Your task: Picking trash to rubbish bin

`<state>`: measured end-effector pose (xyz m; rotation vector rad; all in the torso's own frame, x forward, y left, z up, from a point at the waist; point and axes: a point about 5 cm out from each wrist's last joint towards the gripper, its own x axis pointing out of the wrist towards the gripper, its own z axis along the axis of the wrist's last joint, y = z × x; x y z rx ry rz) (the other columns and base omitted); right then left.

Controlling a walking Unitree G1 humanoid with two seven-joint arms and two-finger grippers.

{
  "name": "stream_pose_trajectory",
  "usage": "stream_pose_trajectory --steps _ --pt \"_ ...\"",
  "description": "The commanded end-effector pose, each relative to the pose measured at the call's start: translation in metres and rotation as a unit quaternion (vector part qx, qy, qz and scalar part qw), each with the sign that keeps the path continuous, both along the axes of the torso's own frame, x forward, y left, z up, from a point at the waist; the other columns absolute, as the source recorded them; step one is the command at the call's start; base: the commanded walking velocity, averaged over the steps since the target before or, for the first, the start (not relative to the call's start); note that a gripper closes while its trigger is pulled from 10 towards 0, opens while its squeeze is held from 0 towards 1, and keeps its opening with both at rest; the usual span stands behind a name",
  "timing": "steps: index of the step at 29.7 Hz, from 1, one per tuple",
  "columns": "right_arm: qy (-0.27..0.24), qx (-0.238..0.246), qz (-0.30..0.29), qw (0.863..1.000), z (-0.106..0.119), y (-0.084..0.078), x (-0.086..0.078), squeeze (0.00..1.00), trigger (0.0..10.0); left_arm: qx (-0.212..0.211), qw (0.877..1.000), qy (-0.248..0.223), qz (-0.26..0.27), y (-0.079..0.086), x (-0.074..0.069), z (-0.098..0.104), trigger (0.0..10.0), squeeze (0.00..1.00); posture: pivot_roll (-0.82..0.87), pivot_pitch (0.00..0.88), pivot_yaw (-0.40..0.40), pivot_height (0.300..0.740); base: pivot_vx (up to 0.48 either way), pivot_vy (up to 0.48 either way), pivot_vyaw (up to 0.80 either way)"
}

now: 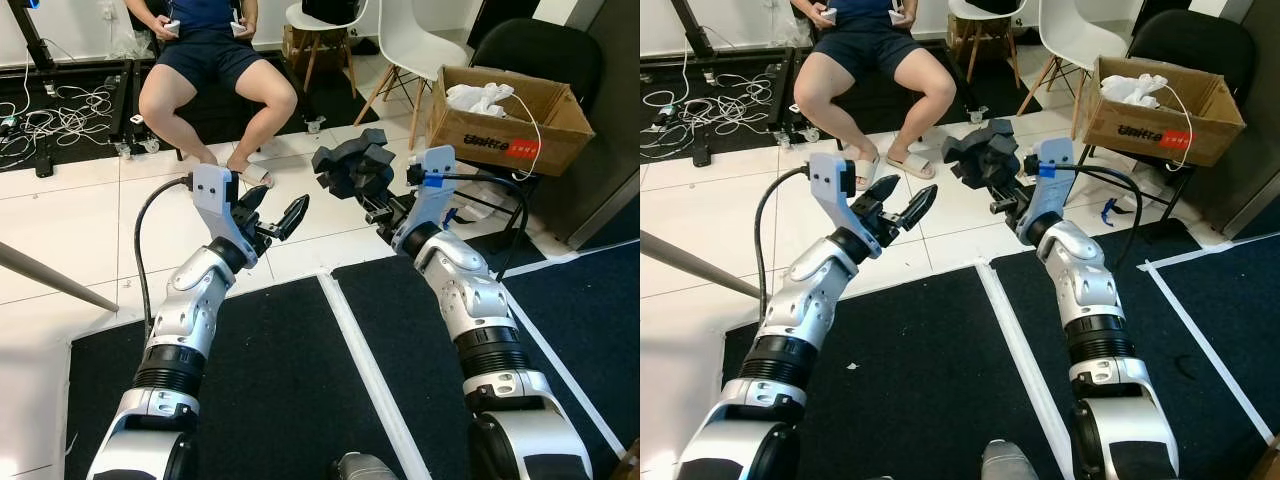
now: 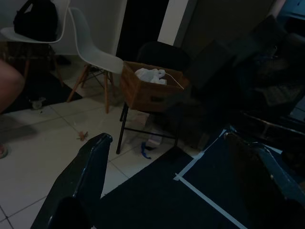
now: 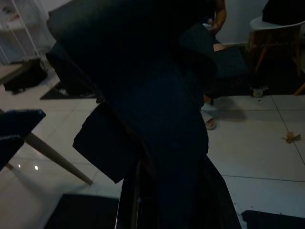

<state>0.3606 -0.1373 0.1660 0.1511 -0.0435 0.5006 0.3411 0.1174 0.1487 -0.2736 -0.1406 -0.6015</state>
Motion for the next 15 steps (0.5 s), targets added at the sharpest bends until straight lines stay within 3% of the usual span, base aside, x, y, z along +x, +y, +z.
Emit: stream_pose_trajectory --steps 1,4,15 --pt "-0.005 0.015 -0.006 1.0 0.0012 -0.0017 -0.0004 0.0 10.0 -0.004 1.0 0.002 -0.002 -0.0004 0.0002 -0.0001 10.0 0.0 -0.09 0.0 -0.015 0.74 0.0 0.0 0.0" --pt "-0.007 0.012 -0.002 1.0 0.0014 -0.0013 -0.0007 0.0 10.0 -0.004 1.0 0.002 -0.003 -0.0007 0.0001 -0.0003 10.0 0.0 -0.09 0.0 -0.016 0.74 0.0 0.0 -0.13" --pt "-0.001 0.008 0.001 1.0 -0.0004 -0.0008 -0.001 0.0 10.0 -0.004 1.0 0.002 -0.004 -0.0016 -0.0002 -0.0008 10.0 0.0 -0.09 0.0 -0.017 0.74 0.0 0.0 -0.8"
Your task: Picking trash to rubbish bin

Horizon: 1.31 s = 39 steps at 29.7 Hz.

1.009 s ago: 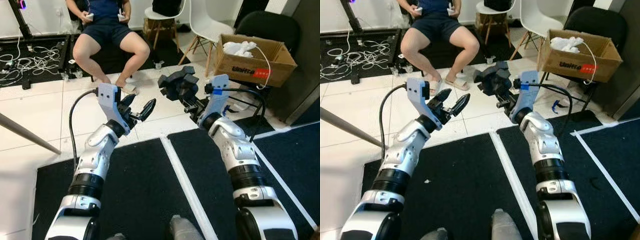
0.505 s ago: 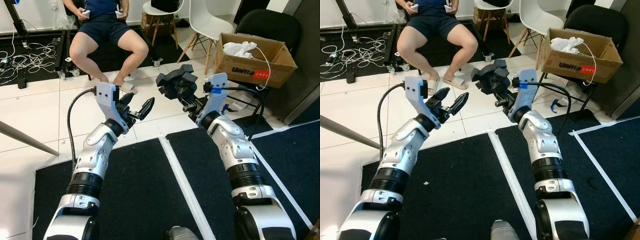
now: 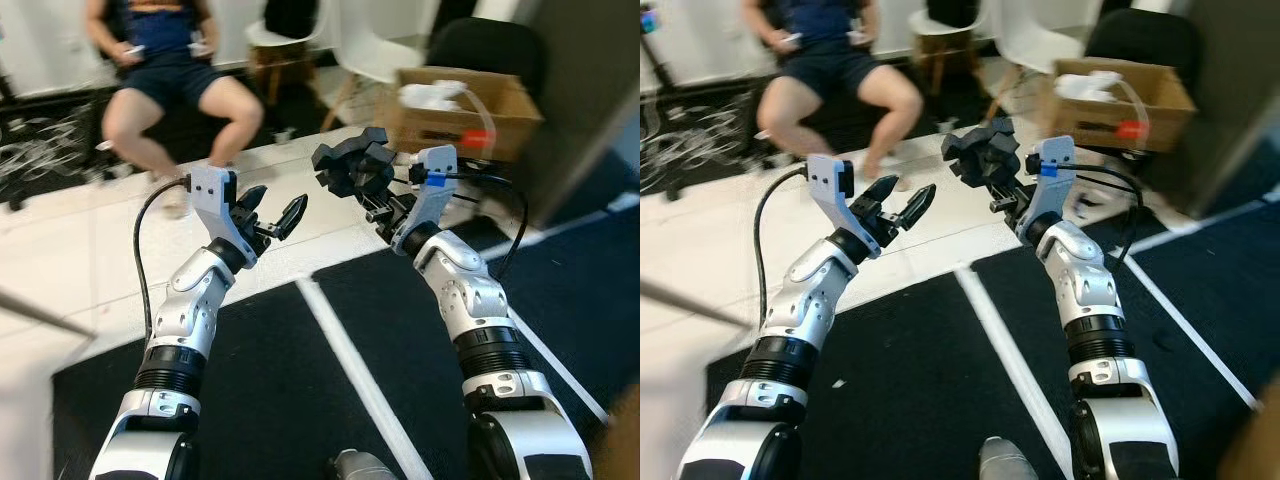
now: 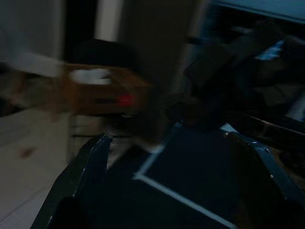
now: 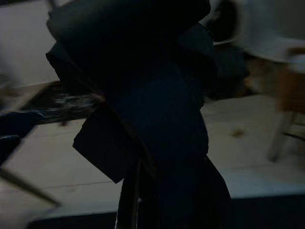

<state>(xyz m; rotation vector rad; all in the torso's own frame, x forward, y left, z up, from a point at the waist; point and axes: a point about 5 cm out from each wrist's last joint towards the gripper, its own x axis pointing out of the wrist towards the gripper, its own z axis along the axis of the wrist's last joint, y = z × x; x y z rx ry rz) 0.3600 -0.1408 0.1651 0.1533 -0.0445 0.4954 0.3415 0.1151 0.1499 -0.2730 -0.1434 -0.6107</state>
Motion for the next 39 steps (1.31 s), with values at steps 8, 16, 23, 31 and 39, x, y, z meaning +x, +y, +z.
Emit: stream_pose_trajectory --steps 8,16,23,31,39 --pt "0.001 0.006 0.004 1.0 0.0 0.003 -0.0001 0.0 10.0 -0.004 1.0 0.005 0.0 0.0009 -0.0003 -0.0021 10.0 0.0 -0.09 0.0 -0.017 0.74 0.0 0.0 -0.8" --pt "0.001 0.006 0.004 1.0 0.0003 0.003 0.0001 0.0 10.0 -0.005 1.0 0.005 0.001 0.0014 0.0 -0.0017 10.0 0.0 -0.09 0.0 -0.017 0.74 0.0 0.0 -0.8" --pt "0.001 0.006 0.004 1.0 0.0006 0.0028 0.0002 0.0 10.0 -0.006 1.0 0.005 0.003 0.0016 0.0002 -0.0013 10.0 0.0 -0.09 0.0 -0.018 0.74 0.0 0.0 -0.8" --pt "-0.004 0.011 0.004 1.0 0.0019 0.0023 -0.0001 0.0 10.0 -0.01 1.0 0.004 0.007 0.0017 0.0003 0.0001 10.0 0.0 -0.09 0.0 -0.019 0.74 0.0 0.0 -0.4" --pt "-0.006 0.008 0.006 1.0 0.0023 0.0028 -0.0002 0.0 10.0 -0.013 1.0 -0.008 -0.003 0.0014 -0.0008 0.0022 10.0 0.0 -0.09 0.0 -0.018 0.74 0.18 0.0 0.0"
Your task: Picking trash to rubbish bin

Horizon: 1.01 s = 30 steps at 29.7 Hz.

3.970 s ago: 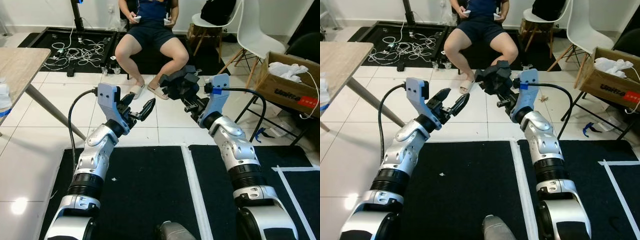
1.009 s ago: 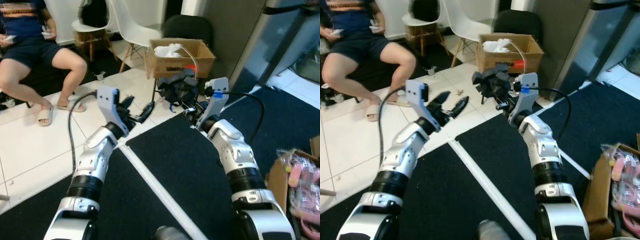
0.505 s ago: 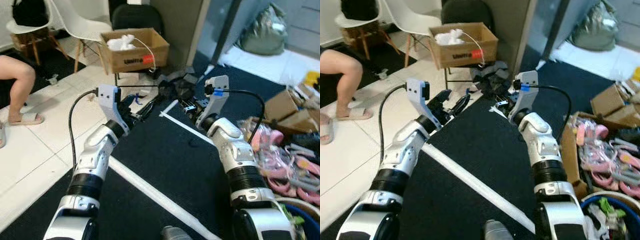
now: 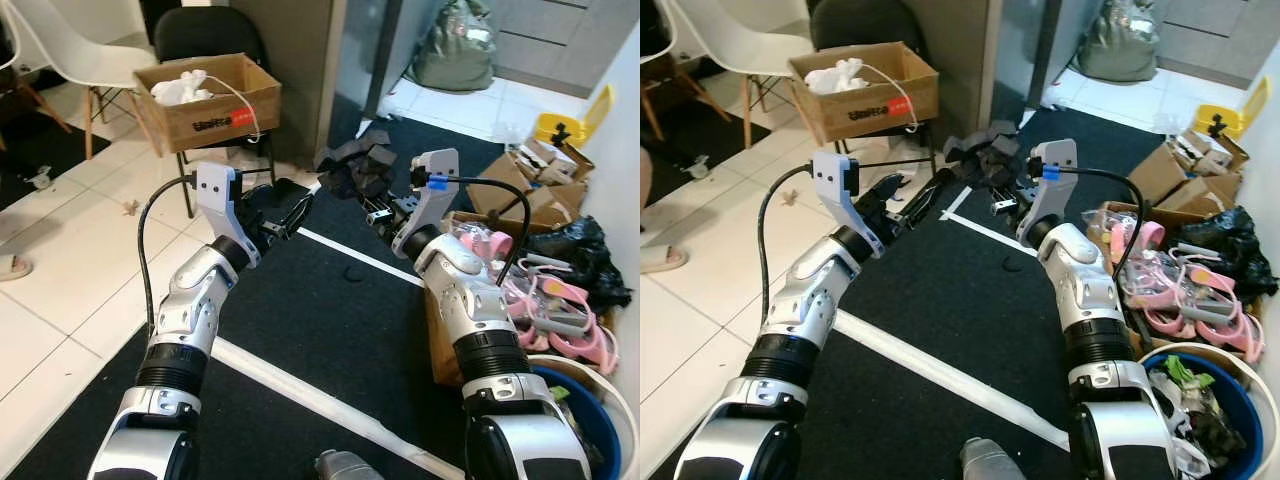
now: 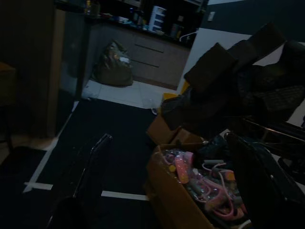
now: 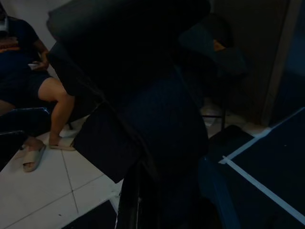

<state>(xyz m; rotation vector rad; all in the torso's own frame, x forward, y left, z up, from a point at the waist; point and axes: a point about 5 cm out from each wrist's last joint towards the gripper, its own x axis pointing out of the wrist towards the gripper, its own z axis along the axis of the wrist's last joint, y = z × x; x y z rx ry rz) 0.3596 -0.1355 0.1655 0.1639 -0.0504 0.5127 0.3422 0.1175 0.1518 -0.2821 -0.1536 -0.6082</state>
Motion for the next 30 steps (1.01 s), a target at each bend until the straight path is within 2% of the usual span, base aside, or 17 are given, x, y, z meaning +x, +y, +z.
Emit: stream_pose_trajectory --steps 1,18,25,27,30 --pt "-0.003 0.002 -0.003 1.0 0.0019 -0.0025 0.0002 0.0 10.0 -0.008 1.0 -0.005 -0.004 -0.001 -0.0016 0.0005 10.0 0.0 -0.09 0.0 -0.019 0.74 0.337 0.0 0.0" --pt "-0.003 0.0 0.001 1.0 0.0015 -0.0028 0.0 0.0 10.0 -0.004 1.0 -0.009 -0.007 -0.0009 -0.0021 0.0003 10.0 0.0 -0.09 0.0 -0.019 0.74 0.357 0.0 0.0" --pt "-0.009 -0.015 0.019 1.0 0.0018 -0.0022 -0.0017 0.0 10.0 -0.004 1.0 -0.01 -0.007 -0.001 -0.0024 0.0002 10.0 0.0 -0.09 0.0 -0.023 0.74 0.361 0.0 0.0" --pt "-0.01 -0.044 0.053 0.998 -0.0013 -0.0012 -0.0062 0.0 10.0 0.0 1.0 -0.012 -0.023 -0.0013 -0.0055 -0.0016 10.0 0.0 -0.09 0.0 -0.022 0.74 0.36 0.0 0.0" --pt "-0.012 -0.054 0.061 0.997 -0.0021 -0.0013 -0.0074 0.0 10.0 0.003 0.999 -0.014 -0.034 -0.0018 -0.0076 -0.0023 10.0 0.0 -0.09 0.0 -0.022 0.74 0.363 0.0 0.0"
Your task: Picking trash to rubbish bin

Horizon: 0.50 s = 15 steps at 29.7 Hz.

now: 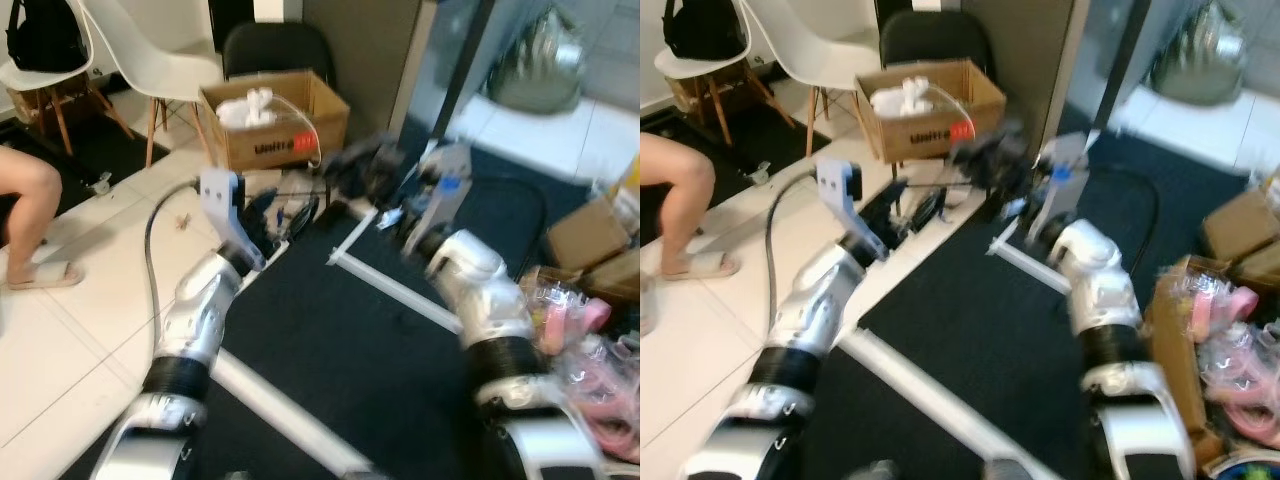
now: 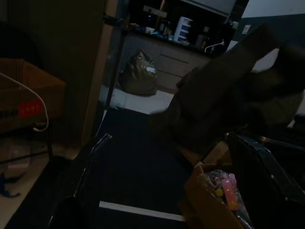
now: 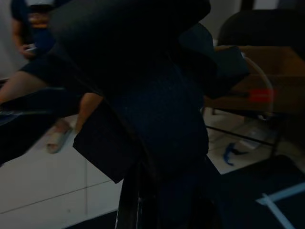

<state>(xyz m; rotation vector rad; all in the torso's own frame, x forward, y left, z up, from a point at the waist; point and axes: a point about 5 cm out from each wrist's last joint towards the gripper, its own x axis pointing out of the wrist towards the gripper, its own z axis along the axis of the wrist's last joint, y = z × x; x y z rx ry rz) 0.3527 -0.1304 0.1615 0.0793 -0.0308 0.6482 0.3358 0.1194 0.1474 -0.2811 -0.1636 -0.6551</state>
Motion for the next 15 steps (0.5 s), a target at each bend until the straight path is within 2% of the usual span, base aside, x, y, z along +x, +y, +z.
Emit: stream_pose_trajectory --steps 1,2,4,5,10,15 --pt "-0.006 -0.017 -0.001 1.0 0.001 -0.007 -0.001 0.0 10.0 0.004 1.0 -0.007 -0.023 -0.004 -0.003 0.001 10.0 0.0 -0.09 0.0 -0.022 0.74 0.36 0.0 0.0" --pt "-0.009 -0.033 0.01 0.999 -0.001 -0.006 -0.003 0.0 10.0 0.007 0.999 -0.005 -0.049 -0.006 -0.011 -0.002 10.0 0.0 -0.09 0.0 -0.021 0.74 0.368 0.0 0.0" --pt "-0.009 -0.033 0.01 0.999 -0.001 -0.006 -0.003 0.0 10.0 0.007 0.999 -0.005 -0.049 -0.006 -0.011 -0.002 10.0 0.0 -0.09 0.0 -0.021 0.74 0.368 0.0 0.0" --pt "-0.011 -0.041 0.017 0.999 -0.002 -0.007 -0.005 0.0 10.0 0.008 0.999 -0.002 -0.053 -0.006 -0.017 -0.004 10.0 0.0 -0.08 0.0 -0.026 0.74 0.36 0.0 0.0" --pt "-0.011 -0.044 0.022 0.999 -0.003 -0.009 -0.009 0.0 10.0 0.003 0.999 0.002 -0.037 -0.002 -0.023 -0.007 10.0 0.0 -0.07 0.0 -0.027 0.74 0.342 0.0 0.0" --pt "-0.014 -0.03 0.049 0.998 -0.003 -0.011 -0.023 0.0 10.0 -0.014 1.0 0.008 -0.027 0.002 -0.034 -0.009 10.0 0.0 -0.07 0.0 -0.036 0.74 0.323 0.0 0.0"
